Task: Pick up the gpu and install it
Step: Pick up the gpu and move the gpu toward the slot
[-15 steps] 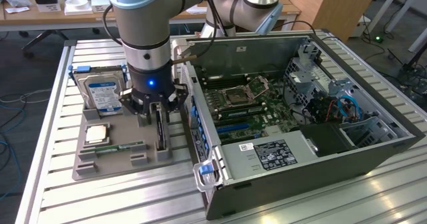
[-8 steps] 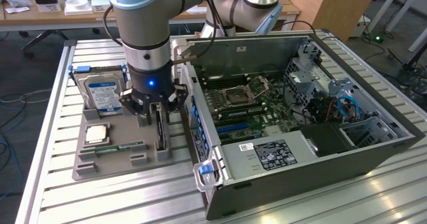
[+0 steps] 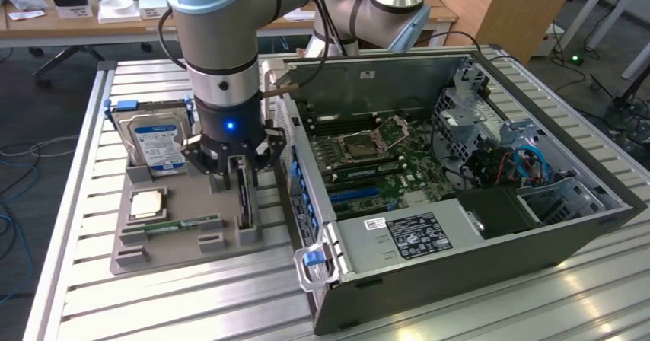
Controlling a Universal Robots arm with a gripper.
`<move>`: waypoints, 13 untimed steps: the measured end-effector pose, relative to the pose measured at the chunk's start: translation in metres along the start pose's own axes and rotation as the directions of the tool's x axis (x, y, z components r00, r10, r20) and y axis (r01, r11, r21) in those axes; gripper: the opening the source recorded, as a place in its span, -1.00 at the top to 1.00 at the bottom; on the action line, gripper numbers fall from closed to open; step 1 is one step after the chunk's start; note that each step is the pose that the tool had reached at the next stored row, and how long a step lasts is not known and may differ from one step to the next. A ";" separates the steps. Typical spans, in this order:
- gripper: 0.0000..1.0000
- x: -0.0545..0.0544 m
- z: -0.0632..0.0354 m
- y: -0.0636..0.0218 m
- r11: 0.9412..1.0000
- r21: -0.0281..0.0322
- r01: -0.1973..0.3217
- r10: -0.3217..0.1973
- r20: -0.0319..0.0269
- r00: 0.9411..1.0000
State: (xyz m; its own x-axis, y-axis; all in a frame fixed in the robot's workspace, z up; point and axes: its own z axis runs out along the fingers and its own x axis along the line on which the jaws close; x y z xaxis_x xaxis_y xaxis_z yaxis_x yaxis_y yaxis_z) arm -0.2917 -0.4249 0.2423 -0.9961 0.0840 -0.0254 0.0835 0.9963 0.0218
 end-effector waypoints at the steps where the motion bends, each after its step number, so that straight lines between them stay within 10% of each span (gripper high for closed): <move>1: 0.05 0.000 0.0000 0.0002 1.000 0.000 0.000 0.000 0.000 1.000; 13: 0.05 0.000 0.0001 0.0038 1.000 0.009 0.000 0.000 0.001 1.000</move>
State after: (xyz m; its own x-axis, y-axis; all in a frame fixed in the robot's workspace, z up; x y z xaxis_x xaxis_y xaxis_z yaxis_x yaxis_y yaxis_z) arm -0.2917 -0.4210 0.2423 -0.9961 0.0838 -0.0261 0.0834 0.9964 0.0130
